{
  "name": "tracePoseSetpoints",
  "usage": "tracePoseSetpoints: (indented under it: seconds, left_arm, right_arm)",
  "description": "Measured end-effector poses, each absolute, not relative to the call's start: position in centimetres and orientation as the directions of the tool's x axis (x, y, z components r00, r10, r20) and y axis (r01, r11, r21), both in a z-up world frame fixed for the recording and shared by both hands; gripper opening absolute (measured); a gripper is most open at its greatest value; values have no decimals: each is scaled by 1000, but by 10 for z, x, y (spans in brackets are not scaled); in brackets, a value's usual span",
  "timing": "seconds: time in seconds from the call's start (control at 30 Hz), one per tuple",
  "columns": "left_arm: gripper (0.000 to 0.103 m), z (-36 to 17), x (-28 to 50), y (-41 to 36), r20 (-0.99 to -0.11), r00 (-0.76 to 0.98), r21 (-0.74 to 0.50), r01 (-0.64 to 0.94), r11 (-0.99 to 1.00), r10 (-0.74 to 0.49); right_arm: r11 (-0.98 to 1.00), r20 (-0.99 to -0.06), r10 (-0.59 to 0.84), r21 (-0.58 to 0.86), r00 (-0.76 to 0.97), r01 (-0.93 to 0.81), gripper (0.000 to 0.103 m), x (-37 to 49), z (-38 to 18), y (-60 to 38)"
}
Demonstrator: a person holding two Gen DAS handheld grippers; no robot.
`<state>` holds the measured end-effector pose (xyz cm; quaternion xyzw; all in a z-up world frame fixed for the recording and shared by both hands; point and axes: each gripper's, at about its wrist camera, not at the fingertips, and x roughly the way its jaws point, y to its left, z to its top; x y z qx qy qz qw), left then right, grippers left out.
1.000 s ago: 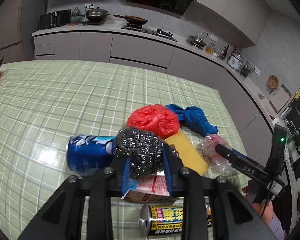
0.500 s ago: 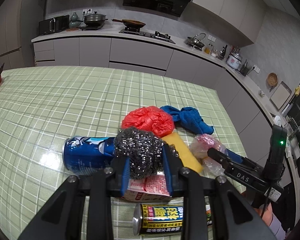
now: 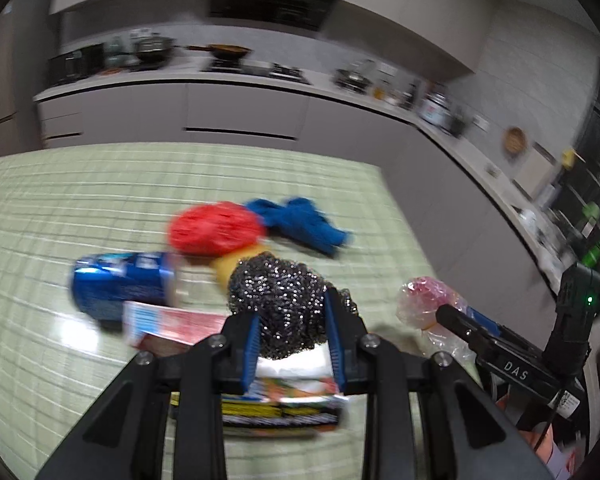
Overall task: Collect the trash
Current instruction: 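Carry the steel wool and plastic bag over the black bucket, then open both tools to drop the steel wool and bag into the bucket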
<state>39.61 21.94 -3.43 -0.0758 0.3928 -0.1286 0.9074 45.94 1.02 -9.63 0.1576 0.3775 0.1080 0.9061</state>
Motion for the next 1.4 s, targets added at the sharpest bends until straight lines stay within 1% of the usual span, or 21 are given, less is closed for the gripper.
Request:
tracePoseSetpoints:
  seconds: [0.1,0.23,0.43,0.57,0.67,0.77,0.9,0.93,1.0,1.03,1.07,1.1,1.13,1.27,1.4]
  left_arm:
    - [30,-40,387,187,-692,608,-265,287,921,-388]
    - [30,-49,370,140,-693,539,-286,403,869,-478]
    - [30,-56,346,55,-720,432,-306,505,807,-543]
    - [30,-68,332,-25,-743,382,-291,554,780,-549]
    - [30,-90,334,-79,-776,320,-318,545,776,-543]
    - [30,-122,338,-134,-818,281,-306,526,794,-502]
    - [31,-163,344,-182,-864,255,-271,492,828,-434]
    - [31,-174,345,-190,-874,245,-268,476,838,-419]
    - [35,-190,348,-197,-892,227,-265,439,859,-391]
    - [42,-202,352,-202,-907,211,-259,405,877,-365]
    - [53,-210,353,-202,-916,198,-258,379,889,-350]
    - [58,-217,355,-204,-923,182,-260,357,897,-340]
    - [62,-225,359,-206,-936,160,-249,322,913,-312]
    - [64,-228,363,-208,-946,127,-251,291,923,-297]
    - [64,-200,357,-201,-927,163,-277,305,911,-337]
  right_arm:
    - [928,-648,249,372,720,13,69,426,-93,-19]
    - [915,-667,119,362,735,180,69,369,-95,-70]
    - [871,-710,-20,333,704,360,69,307,-112,-163]
    - [843,-745,-41,332,666,423,69,286,-141,-232]
    - [835,-777,-16,336,629,436,69,285,-171,-279]
    - [841,-801,23,340,599,422,69,289,-202,-311]
    - [846,-822,69,349,565,404,69,300,-238,-344]
    - [849,-827,83,352,557,395,66,303,-246,-350]
    - [861,-838,105,346,536,374,66,310,-260,-359]
    - [872,-848,106,331,519,362,67,314,-268,-361]
    - [882,-860,109,315,498,351,69,318,-276,-364]
    - [887,-869,109,305,483,347,73,321,-281,-366]
    - [888,-873,101,295,477,352,73,322,-285,-370]
    - [856,-850,86,330,520,397,73,310,-283,-397]
    - [850,-837,67,333,544,408,73,306,-265,-401]
